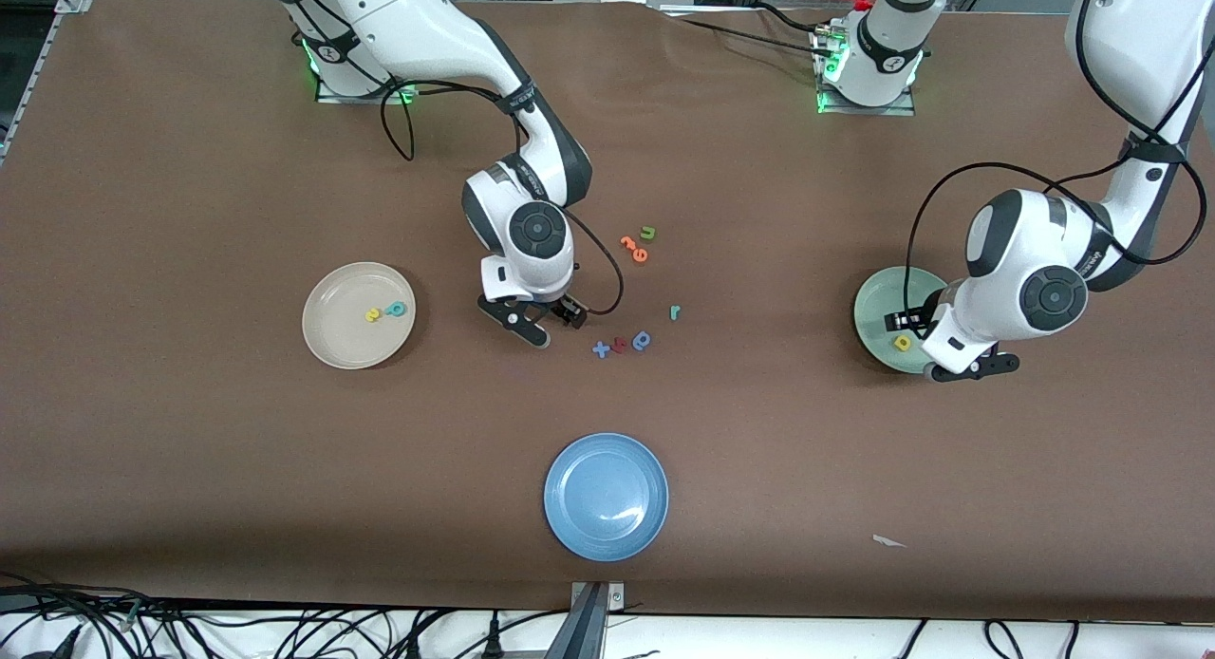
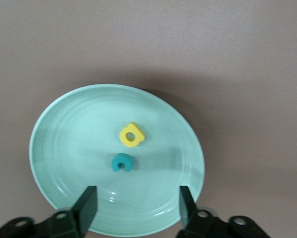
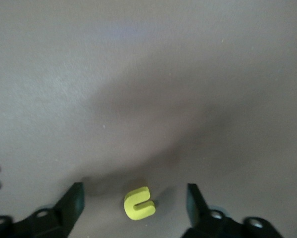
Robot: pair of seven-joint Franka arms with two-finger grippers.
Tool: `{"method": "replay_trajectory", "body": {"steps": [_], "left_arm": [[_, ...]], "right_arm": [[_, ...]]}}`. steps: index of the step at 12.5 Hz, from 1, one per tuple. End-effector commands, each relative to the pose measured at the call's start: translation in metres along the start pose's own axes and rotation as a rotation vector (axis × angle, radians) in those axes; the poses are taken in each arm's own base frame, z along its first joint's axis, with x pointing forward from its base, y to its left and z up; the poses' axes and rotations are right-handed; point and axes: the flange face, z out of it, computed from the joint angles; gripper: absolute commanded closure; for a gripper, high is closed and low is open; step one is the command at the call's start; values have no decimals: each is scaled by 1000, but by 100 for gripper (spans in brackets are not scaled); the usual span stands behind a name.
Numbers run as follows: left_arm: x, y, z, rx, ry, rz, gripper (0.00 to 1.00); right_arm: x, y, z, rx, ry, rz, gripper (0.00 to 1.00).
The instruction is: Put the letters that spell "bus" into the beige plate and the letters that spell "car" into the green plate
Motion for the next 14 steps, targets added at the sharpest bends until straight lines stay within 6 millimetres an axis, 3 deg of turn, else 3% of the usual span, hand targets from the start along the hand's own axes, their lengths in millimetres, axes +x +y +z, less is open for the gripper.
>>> {"method": "replay_trajectory", "body": {"steps": [1,3,6,9,12,14], "left_arm": [[-12,46,-24,-32,28,-78,0],[-26,90,-32,-56,35,-144,0],[-42,155,-24,-101,77,-244,0],[-47,204,3,-203,115,-300,4],[-67,245,22,-230,115,-282,5],[-81,270,28,-252,123,-290,6]], "right_arm": [[-11,-8,2,2,-14,13,20],[-16,-8,4,-2,-16,5,33],[-16,-6,6,-7,-17,5,59],[-13,-5,7,-13,-17,1,84],[-6,-3,-2,-9,-8,-9,86],[9,2,-20,-18,4,10,86]]}}
